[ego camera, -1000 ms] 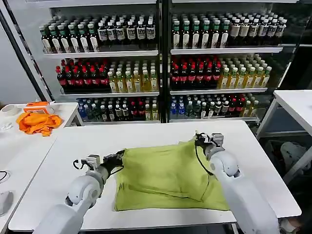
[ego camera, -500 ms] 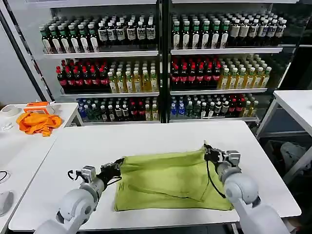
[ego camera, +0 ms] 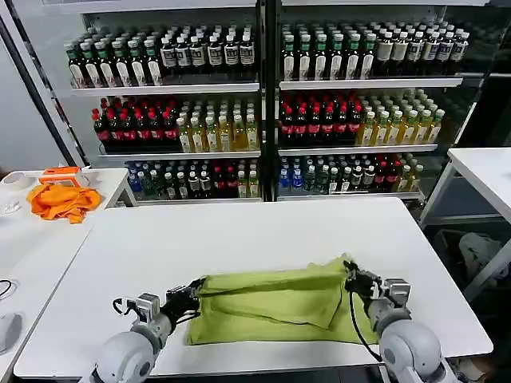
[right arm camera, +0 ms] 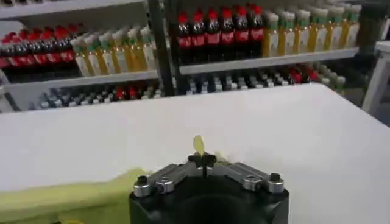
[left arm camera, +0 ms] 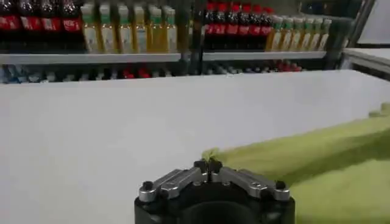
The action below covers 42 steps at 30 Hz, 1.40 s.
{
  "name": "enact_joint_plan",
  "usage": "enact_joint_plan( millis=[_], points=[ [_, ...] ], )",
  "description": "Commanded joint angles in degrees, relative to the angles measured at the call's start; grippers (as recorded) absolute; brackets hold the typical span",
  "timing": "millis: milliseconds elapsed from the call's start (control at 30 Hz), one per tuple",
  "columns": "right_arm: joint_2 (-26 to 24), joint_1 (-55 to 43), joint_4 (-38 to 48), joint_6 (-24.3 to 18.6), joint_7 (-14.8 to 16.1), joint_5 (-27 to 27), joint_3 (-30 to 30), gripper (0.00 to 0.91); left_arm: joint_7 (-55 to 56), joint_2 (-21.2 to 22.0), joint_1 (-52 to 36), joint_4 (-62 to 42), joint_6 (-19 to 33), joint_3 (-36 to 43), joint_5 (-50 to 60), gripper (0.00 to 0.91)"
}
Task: Fold and organize the clothes.
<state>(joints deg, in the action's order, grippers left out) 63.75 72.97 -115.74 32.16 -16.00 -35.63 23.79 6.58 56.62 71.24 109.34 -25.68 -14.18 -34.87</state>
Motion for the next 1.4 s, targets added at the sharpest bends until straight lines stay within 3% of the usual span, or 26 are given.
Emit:
enact_joint_plan(
  millis=[33,67,100,133,167,433,933,1267,1400],
  points=[
    [0.31,2.93,-0.48,0.00,-0.03,0.81,0.98,0.443,-0.79,0.46,1.38,-0.52,0.83,0.30,7.15,0.484],
    [0.48,2.73,-0.21,0.34,-0.17,1.10,0.80,0.605,-1.09,0.55,1.36,-0.69,0.76,0.35,7.83,0.625],
    [0.58,2.59,-0.09,0.90,-0.31,1.20,0.66,0.867,-1.32,0.62,1.42,-0.76,0.57,0.37,8.00,0.715],
    [0.62,2.59,0.00,0.91,-0.17,1.34,0.48,0.907,-1.64,0.69,1.61,-0.70,0.50,0.42,8.71,0.846],
    [0.62,2.70,0.00,0.93,0.13,1.77,0.28,0.907,-1.99,0.72,1.85,-0.60,0.49,0.44,9.27,0.907],
    [0.93,4.93,-2.05,0.83,1.49,7.58,0.82,0.907,-1.49,2.55,3.31,1.37,0.13,-0.86,11.51,0.907],
    [2.66,13.00,-8.52,0.65,0.93,8.29,5.65,0.907,14.64,19.85,10.08,5.43,1.99,-5.24,10.12,0.907],
    [2.65,13.95,-9.23,0.62,0.74,9.09,4.71,0.907,16.78,24.34,10.89,3.53,4.41,-4.63,13.89,0.907],
    [2.72,14.15,-9.52,0.64,0.68,9.20,4.59,0.907,16.74,25.73,11.66,3.62,5.23,-3.55,15.17,0.715]
  ],
)
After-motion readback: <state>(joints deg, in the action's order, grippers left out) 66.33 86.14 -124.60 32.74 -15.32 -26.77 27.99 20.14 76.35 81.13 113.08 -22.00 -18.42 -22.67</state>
